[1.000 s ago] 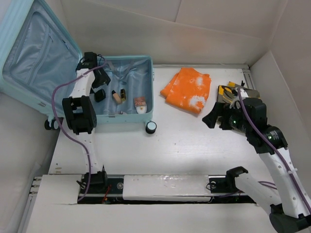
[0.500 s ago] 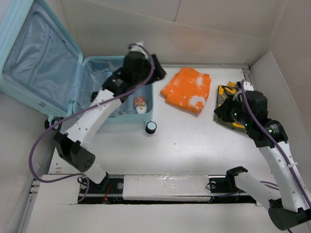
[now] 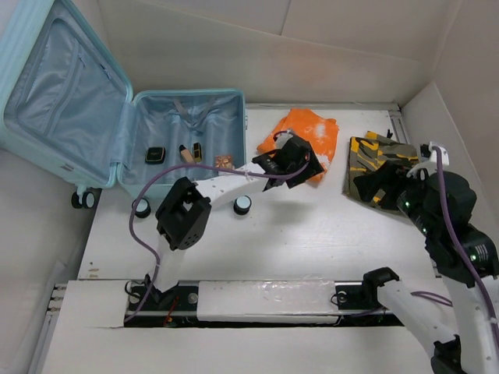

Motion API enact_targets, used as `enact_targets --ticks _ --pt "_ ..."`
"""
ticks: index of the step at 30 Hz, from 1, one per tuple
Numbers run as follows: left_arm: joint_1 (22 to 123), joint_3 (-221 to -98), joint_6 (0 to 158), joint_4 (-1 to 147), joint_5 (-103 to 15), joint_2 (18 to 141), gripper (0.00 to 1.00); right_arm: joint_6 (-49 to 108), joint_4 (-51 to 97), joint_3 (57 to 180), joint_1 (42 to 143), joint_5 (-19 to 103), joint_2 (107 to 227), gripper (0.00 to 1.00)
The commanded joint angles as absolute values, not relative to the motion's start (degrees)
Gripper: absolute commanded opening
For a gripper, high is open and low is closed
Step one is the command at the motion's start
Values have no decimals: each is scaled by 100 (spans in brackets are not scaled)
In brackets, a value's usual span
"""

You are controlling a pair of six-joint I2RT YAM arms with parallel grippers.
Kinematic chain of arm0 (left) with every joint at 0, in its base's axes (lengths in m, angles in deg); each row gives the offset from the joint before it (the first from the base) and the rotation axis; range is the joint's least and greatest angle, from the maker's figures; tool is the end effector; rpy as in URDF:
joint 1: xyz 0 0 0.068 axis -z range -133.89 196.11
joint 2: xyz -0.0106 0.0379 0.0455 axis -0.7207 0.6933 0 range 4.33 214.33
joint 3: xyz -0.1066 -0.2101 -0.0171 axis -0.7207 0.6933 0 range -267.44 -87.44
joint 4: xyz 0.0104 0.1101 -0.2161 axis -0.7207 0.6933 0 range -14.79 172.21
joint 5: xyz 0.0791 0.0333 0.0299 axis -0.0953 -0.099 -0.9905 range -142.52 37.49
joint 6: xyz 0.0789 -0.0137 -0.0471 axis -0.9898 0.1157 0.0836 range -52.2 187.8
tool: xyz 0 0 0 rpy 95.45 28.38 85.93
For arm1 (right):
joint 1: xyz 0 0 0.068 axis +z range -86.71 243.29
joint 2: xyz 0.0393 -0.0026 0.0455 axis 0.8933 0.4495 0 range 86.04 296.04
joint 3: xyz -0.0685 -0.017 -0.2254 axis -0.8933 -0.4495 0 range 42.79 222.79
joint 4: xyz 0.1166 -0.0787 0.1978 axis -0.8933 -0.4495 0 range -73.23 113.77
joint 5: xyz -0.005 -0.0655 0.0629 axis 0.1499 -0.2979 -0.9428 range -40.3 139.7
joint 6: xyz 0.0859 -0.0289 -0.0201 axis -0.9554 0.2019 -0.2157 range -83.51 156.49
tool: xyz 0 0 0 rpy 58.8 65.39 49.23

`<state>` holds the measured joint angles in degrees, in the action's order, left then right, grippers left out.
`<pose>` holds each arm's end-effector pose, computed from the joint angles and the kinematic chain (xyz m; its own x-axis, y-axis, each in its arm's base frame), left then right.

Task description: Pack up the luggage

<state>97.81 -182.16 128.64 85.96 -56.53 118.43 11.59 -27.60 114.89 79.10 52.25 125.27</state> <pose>0.3023 -0.3734 0.2227 -0.8024 -0.3896 -0.4521 0.0914 0.6683 -0.7382 0.1460 0.0375 0.3790 -0.3744 0.3312 -0.8661 -0.0815 0.9187 0.3865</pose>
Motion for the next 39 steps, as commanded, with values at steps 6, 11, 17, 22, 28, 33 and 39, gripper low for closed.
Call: enact_targets --ticks 6,11,17,22,28,33,39 --pt "9542 -18017 14996 7854 -5972 12438 71 1144 -3213 11099 7885 4259 11699 87" --pt "9542 -17710 15770 8206 -6278 12571 72 1215 -3266 10915 8147 4135 11470 88" --pt "9427 -18172 16272 8856 -6849 12886 74 1346 -3371 10853 8429 4083 11198 88" --pt "9375 -18913 16658 9832 -6965 13475 74 1469 -3687 11178 8631 4293 11144 90" --pt "9314 -20314 16949 10648 -7088 14292 75 1522 -3863 11556 8737 4417 11039 90" --pt "9261 -20812 17071 11011 -7211 14663 75 1522 -3986 11732 8790 4645 10987 90" --pt "9199 -20706 17283 10914 -7211 14768 68 1575 -4092 11802 8904 4908 10933 90"
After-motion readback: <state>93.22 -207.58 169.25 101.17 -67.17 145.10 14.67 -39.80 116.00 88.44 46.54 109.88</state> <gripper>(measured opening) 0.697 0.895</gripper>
